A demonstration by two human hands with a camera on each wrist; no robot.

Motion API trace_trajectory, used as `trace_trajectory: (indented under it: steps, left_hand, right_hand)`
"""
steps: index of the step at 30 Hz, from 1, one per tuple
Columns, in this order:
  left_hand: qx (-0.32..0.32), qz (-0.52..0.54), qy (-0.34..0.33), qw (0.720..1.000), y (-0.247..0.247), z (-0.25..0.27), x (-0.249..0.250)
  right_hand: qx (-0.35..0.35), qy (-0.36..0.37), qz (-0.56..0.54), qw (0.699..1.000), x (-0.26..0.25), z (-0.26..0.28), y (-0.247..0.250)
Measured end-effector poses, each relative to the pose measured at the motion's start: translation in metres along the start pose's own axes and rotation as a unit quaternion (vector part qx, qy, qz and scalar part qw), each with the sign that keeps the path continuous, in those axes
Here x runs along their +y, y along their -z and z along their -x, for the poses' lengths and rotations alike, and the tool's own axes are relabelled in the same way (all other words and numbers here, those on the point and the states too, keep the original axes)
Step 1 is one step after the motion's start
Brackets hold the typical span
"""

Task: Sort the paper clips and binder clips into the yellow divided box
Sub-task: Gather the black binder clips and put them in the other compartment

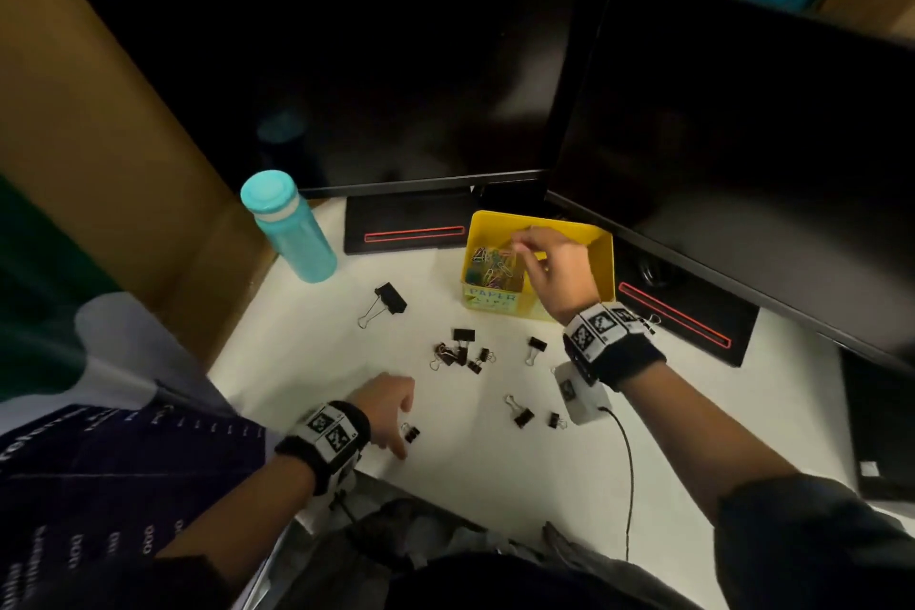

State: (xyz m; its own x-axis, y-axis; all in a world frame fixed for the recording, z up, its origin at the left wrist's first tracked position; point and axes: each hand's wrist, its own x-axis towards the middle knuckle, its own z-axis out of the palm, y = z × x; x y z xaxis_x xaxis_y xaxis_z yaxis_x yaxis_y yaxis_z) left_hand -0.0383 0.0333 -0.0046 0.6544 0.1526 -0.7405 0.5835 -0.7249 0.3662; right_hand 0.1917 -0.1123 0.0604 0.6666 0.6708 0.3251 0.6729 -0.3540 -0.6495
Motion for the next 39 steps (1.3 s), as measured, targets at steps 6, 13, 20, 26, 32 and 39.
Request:
trace_trajectory:
  steps: [6, 13, 20, 26, 32, 39]
  left_hand:
    - [0.136, 0.063, -0.053, 0.987, 0.004, -0.017, 0.020]
    - [0.376, 0.005, -0.015, 0.927, 0.059, -0.035, 0.008]
    - [0.177, -0.003, 0.020, 0.984, 0.046, -0.047, 0.016]
    - [0.224, 0.020, -0.073, 0.972, 0.025, -0.038, 0.026]
    - [0.164, 0.011, -0.049, 0.985, 0.033, -0.035, 0.027]
    - [0.174, -0.056, -0.078, 0.980, 0.011, -0.044, 0.054]
  right_hand:
    - [0.157, -0.076, 0.042, 0.984, 0.042, 0.025, 0.042]
    - [0.026, -0.262, 0.165, 0.950, 0.118, 0.110, 0.059]
    - [-0.148, -0.292, 0.157, 0.932, 0.115, 0.138, 0.033]
    - [-0.118, -0.169, 0.106, 0.973, 0.083, 0.150, 0.024]
    - [-0.186, -0.275, 0.144, 0.932, 0.096, 0.128, 0.050]
    - [-0.292, -0.235, 0.144, 0.916, 0.082, 0.132, 0.009]
